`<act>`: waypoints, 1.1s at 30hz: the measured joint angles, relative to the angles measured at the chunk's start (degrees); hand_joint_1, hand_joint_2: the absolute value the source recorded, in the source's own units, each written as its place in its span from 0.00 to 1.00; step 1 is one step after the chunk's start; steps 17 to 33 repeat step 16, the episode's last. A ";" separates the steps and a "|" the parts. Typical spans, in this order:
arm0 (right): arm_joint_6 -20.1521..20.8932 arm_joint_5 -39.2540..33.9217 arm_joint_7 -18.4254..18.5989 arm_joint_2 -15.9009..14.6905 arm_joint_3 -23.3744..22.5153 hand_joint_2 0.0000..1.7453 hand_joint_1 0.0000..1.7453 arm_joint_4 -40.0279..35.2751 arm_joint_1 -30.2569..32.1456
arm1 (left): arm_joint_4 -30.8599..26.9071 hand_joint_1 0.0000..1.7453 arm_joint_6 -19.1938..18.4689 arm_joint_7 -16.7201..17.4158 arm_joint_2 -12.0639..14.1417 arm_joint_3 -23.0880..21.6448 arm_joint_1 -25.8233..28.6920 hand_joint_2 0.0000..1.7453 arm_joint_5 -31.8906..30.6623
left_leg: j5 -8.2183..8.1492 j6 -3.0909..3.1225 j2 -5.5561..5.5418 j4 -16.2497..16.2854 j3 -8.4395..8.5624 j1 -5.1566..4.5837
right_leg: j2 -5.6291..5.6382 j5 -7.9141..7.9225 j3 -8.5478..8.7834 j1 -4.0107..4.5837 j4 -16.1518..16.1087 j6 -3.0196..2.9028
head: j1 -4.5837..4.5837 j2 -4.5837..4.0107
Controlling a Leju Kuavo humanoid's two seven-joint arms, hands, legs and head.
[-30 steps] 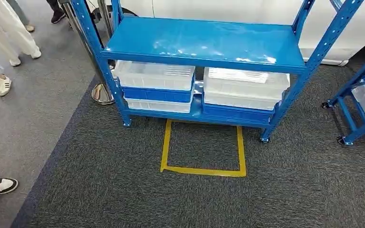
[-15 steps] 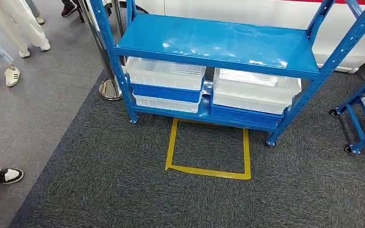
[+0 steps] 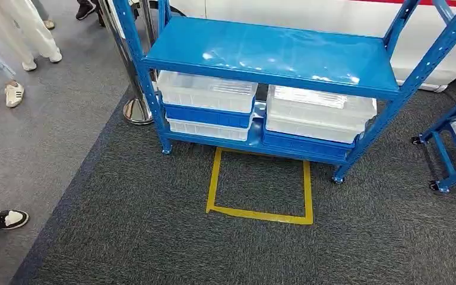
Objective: Take the parts from the cabinet and place them on the table.
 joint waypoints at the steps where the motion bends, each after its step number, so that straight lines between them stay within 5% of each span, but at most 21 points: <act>1: -0.75 -0.22 -0.66 -0.30 0.44 1.00 0.00 1.25 -0.61 | -0.30 0.00 0.02 0.00 -0.02 1.04 0.14 1.00 -0.77 | 0.00 0.00 0.00 -0.01 0.01 0.00 | 0.00 0.00 -0.01 0.02 0.01 0.00 | -0.02 0.00; 16: -11.26 -4.76 -10.16 -4.70 8.06 1.00 0.00 20.48 -9.57 | -4.06 0.00 0.72 -0.11 -0.96 16.03 2.02 1.00 -11.59 | 0.03 -0.05 -0.01 -0.09 0.05 0.07 | 0.00 -0.05 -0.09 0.13 0.21 -0.05 | 0.00 0.00; 33: -11.26 -4.76 -10.16 -4.70 8.06 1.00 0.00 20.48 -9.57 | -4.06 0.00 0.72 -0.11 -0.96 16.03 2.02 1.00 -11.59 | 0.03 -0.05 -0.01 -0.09 0.05 0.07 | 0.00 -0.05 -0.09 0.13 0.21 -0.05 | 0.00 0.00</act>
